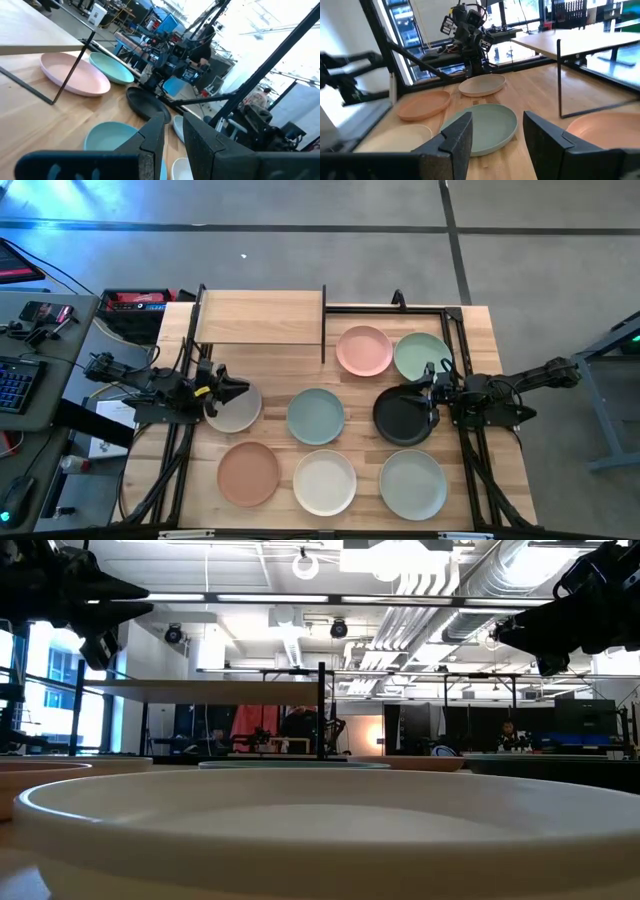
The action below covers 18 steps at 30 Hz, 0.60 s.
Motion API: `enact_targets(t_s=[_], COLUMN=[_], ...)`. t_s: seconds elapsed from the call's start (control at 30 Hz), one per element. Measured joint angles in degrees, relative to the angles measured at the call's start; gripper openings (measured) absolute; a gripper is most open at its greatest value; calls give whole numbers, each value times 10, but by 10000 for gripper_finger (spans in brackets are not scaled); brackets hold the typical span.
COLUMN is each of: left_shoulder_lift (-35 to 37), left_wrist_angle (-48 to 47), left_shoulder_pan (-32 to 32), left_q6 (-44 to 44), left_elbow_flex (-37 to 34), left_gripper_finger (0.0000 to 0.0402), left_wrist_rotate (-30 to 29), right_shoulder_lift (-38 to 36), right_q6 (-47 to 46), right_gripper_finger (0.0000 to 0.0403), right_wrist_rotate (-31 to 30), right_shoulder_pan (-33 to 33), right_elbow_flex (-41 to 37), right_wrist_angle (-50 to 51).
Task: Place and stack plates onto a shelf
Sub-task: Put the light orange plate on the shelf
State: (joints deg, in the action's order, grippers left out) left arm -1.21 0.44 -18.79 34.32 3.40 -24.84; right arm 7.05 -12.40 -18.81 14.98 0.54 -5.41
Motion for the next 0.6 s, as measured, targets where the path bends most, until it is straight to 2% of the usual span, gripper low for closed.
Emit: enact_targets(t_s=[0.13,0.23,0.43,0.6], left_shoulder_lift=[0,0,0,0], left_wrist_angle=[8,16,53,70], left_shoulder_pan=[0,0,0,0], left_q6=[0,2,85,87], left_elbow_flex=[0,0,0,0], left_gripper_finger=[60,60,60,60], left_wrist_rotate=[-1,-1,-17,-20], right_shoulder_lift=[0,0,0,0], right_q6=[-96,-134,-127,-132], right_gripper_finger=[156,156,156,156], right_wrist_rotate=[-1,-6,-7,-11], right_shoulder_pan=[0,0,0,0], right_elbow_flex=[0,0,0,0], right_wrist_angle=[-5,-4,-4,-4])
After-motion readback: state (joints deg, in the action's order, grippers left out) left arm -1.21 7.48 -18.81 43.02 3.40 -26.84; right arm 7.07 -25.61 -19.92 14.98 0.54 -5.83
